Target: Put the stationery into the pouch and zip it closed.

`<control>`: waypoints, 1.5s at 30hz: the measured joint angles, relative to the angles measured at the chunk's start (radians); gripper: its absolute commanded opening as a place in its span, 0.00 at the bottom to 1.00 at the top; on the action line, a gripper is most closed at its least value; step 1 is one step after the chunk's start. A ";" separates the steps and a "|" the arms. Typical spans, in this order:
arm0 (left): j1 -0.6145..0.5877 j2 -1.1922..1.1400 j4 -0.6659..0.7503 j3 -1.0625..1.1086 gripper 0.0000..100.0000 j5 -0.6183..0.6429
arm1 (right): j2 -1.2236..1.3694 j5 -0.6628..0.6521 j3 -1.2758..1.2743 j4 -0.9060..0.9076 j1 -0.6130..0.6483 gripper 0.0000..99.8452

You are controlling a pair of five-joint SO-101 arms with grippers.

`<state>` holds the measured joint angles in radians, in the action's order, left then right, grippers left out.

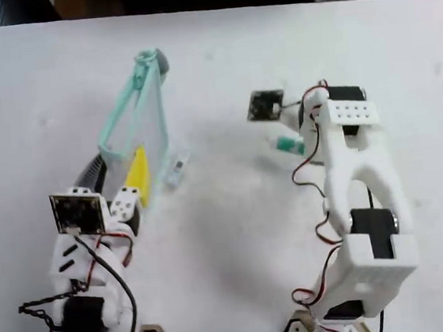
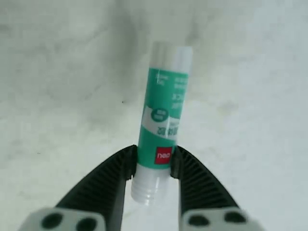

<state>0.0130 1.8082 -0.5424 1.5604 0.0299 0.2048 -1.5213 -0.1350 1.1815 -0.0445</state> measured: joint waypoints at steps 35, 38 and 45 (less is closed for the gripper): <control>0.000 0.000 0.000 0.000 0.19 0.000 | -0.180 1.257 0.037 0.032 0.120 0.30; 0.000 0.000 0.000 0.000 0.19 0.000 | -0.180 1.629 0.026 -0.003 0.118 0.39; 0.000 0.000 0.000 0.000 0.19 0.000 | -0.118 2.122 -0.015 -0.052 0.112 0.40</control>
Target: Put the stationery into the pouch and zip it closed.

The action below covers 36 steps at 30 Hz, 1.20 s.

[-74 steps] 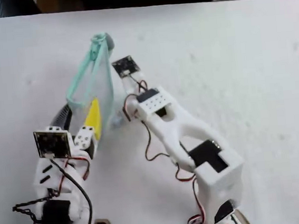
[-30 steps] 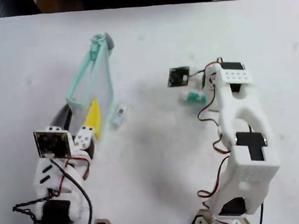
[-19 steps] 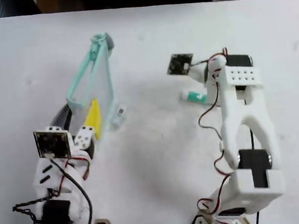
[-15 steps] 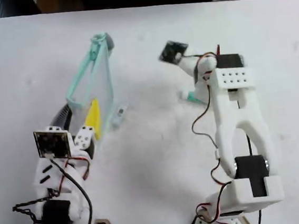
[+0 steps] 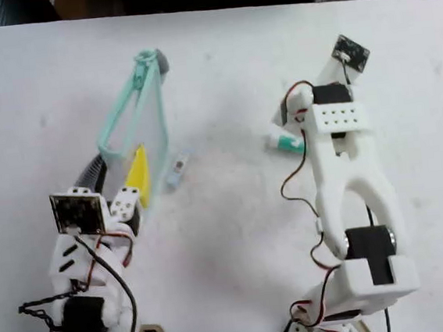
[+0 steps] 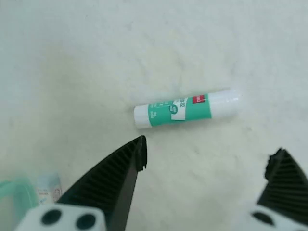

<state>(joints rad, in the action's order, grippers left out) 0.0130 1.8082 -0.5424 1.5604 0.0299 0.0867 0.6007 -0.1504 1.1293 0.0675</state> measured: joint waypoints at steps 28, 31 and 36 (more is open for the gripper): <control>0.000 0.000 0.000 0.000 0.19 0.000 | 0.408 0.227 0.196 -0.173 -0.005 0.28; 0.000 0.000 0.000 0.000 0.19 0.000 | 0.427 0.230 0.196 -0.206 -0.021 0.28; 0.000 0.000 0.000 0.000 0.19 0.000 | 0.437 0.230 0.196 -0.212 -0.034 0.28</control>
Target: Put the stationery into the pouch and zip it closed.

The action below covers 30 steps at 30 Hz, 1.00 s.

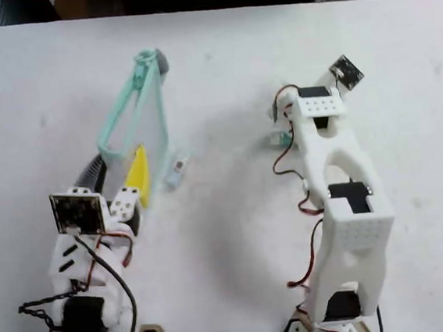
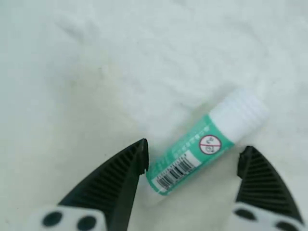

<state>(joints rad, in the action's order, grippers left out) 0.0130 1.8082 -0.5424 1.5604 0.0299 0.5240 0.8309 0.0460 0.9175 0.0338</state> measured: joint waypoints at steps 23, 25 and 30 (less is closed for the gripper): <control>0.000 0.000 0.000 0.000 0.19 0.000 | 0.015 0.000 0.043 0.012 -0.132 0.04; 0.000 0.000 0.000 0.000 0.19 0.000 | 0.017 0.000 0.043 0.011 -0.132 0.03; 0.000 0.000 0.000 0.000 0.19 0.000 | 0.008 -0.091 0.043 0.009 -0.132 0.02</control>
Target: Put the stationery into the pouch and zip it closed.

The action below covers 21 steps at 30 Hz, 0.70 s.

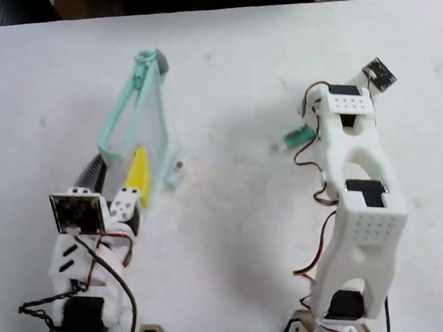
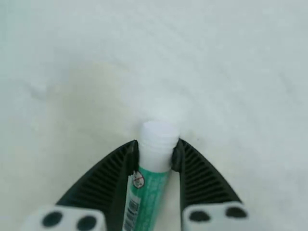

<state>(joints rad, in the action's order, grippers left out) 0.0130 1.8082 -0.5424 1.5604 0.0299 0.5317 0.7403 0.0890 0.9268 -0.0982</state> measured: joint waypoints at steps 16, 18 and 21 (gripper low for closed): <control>0.063 0.000 -0.028 0.000 0.22 -0.034 | -0.511 -0.585 -0.002 0.109 0.169 0.02; 0.063 0.000 -0.028 0.000 0.22 -0.034 | -0.614 -0.669 -0.002 0.137 0.210 0.02; 0.071 0.000 -0.028 0.000 0.22 -0.034 | -0.819 -0.770 -0.003 0.141 0.292 0.02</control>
<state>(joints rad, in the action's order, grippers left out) 0.0836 1.8082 -0.5700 1.5604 -0.0038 -0.2877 -0.0299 0.0859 1.0679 0.1933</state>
